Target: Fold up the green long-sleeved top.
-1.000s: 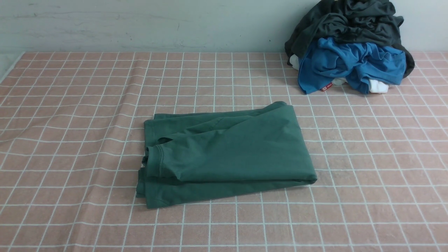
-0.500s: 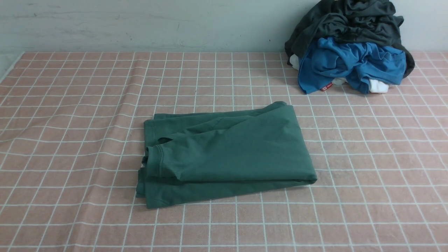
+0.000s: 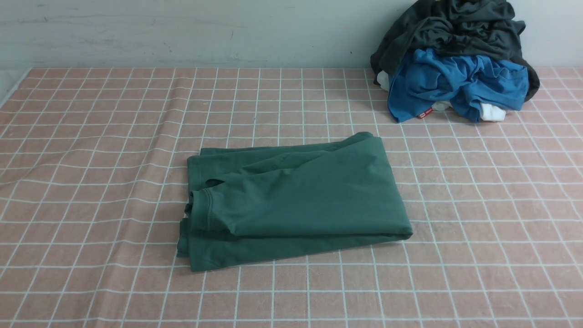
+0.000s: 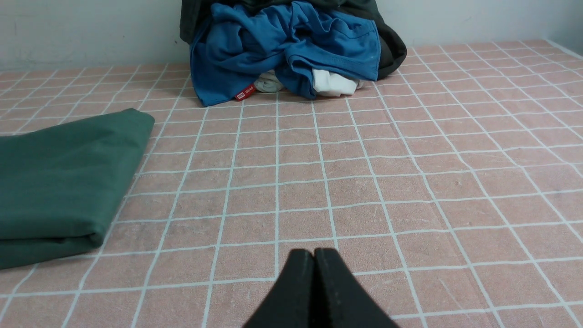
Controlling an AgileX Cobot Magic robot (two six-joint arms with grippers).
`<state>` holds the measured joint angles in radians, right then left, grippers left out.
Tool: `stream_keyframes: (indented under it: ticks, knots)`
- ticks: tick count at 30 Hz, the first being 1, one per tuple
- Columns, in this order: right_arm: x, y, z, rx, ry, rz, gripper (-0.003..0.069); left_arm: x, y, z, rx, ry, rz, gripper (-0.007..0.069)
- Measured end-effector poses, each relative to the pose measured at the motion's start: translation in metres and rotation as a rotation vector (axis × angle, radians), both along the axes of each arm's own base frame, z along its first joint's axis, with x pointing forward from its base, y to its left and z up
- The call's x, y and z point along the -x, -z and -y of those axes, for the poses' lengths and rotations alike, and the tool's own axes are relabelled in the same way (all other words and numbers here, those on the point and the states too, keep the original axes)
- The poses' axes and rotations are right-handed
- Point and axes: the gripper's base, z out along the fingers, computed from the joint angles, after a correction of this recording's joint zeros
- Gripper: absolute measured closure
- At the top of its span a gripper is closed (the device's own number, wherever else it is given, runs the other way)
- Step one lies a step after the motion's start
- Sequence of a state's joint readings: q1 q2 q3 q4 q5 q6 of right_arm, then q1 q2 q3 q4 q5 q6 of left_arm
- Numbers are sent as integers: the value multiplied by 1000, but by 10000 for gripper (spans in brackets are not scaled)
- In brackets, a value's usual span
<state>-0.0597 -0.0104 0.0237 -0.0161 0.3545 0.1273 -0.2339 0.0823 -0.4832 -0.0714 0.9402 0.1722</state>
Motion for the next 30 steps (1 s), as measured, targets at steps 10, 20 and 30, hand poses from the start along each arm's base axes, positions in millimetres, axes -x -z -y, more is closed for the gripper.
stream_keyframes:
  ticks: [10,20,30]
  knots:
    - [0,0,0,0,0,-1,673,-1,0,0,-5,-3,5,627]
    - [0,0,0,0,0,-1,673,-29,25,-3,-6,-152,293,627]
    - [0,0,0,1,0,-1,673,-41,103,-9,40,-323,222,627]
